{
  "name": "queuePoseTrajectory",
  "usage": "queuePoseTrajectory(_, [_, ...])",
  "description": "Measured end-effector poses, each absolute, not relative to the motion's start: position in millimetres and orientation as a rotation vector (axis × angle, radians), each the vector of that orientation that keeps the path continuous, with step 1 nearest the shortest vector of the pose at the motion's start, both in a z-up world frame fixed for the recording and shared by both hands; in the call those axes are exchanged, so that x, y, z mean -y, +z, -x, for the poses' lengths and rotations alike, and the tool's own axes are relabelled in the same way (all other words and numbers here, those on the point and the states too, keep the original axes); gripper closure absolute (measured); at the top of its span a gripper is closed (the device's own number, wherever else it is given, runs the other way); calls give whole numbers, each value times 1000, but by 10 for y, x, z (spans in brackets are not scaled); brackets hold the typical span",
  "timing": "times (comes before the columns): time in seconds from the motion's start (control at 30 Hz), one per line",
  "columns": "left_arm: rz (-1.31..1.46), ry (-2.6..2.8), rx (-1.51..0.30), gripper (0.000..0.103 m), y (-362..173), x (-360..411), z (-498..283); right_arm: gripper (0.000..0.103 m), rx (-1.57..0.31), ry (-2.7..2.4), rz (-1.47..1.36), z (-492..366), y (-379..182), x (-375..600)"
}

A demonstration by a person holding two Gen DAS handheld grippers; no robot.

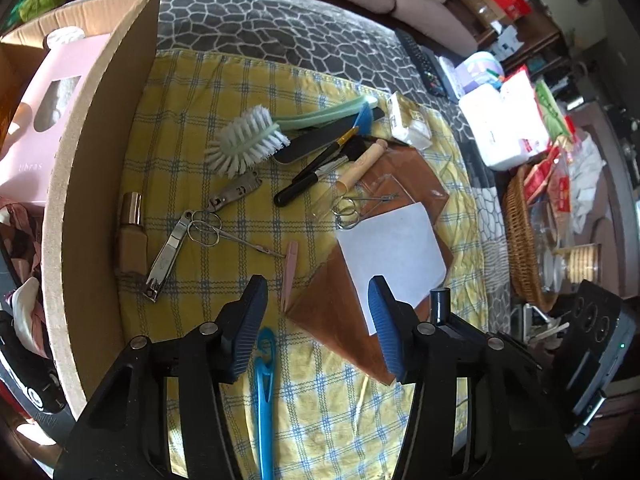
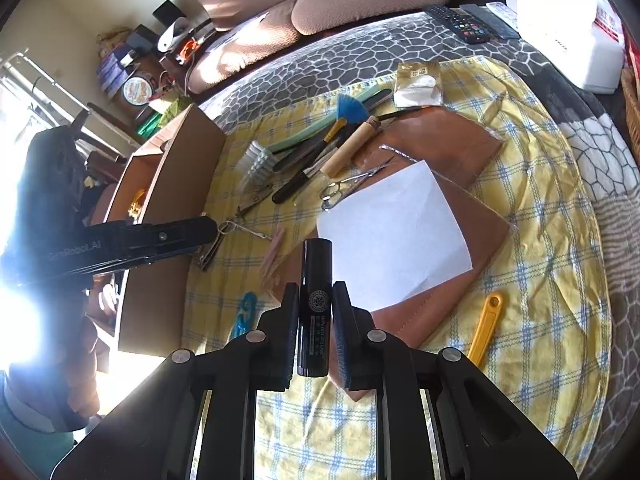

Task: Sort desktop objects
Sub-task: 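Hold the black tube in the right gripper while the left gripper approaches the metal keyring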

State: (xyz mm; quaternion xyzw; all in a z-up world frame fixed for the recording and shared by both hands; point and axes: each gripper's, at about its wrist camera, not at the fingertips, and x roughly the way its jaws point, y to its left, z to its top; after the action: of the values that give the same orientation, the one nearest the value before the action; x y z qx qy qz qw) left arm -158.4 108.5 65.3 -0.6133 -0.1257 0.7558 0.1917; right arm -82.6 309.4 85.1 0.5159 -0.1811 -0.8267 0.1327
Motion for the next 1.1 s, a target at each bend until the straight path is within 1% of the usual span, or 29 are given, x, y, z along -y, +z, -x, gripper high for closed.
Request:
queuePoseTrajectory(0.07, [1747,2132,370,61,564,-1085,1624,88,530,-2395,-1491,822,827,-3121])
queuePoseTrajectory(0.1, [1767,2139,384,62,517,-1076,1645,88,526,-2396,-1488,821,818,-3127])
queuePoseTrajectory(0.2, [1805,2150,436,62,405,-1045,1701,88,524,-2390,-1480,833,781,-3138])
queuePoseTrajectory(0.5, [1885,2252,483,62,205,-964,1845,88,555,-2359,-1462,849,663,-3140])
queuePoseTrajectory(0.67, [1904,2294,542,62,116,-921,1858,88,562,-2351,-1461,846,631,-3154])
queuePoseTrajectory(0.83, [1905,2312,667,63,26,-850,1887,88,555,-2351,-1461,839,622,-3145])
queuePoseTrajectory(0.9, [1893,2319,709,69,7,-829,1900,88,551,-2348,-1463,839,605,-3137])
queuePoseTrajectory(0.93, [1894,2320,718,77,-1,-822,1912,88,550,-2347,-1464,839,599,-3132])
queuePoseTrajectory(0.97, [1900,2316,727,90,-15,-817,1930,88,548,-2346,-1465,839,589,-3126])
queuePoseTrajectory(1.0, [1914,2317,724,96,-33,-817,1944,88,546,-2345,-1465,836,587,-3123])
queuePoseTrajectory(1.1, [1899,2328,689,98,-30,-855,1953,88,545,-2341,-1467,836,576,-3109])
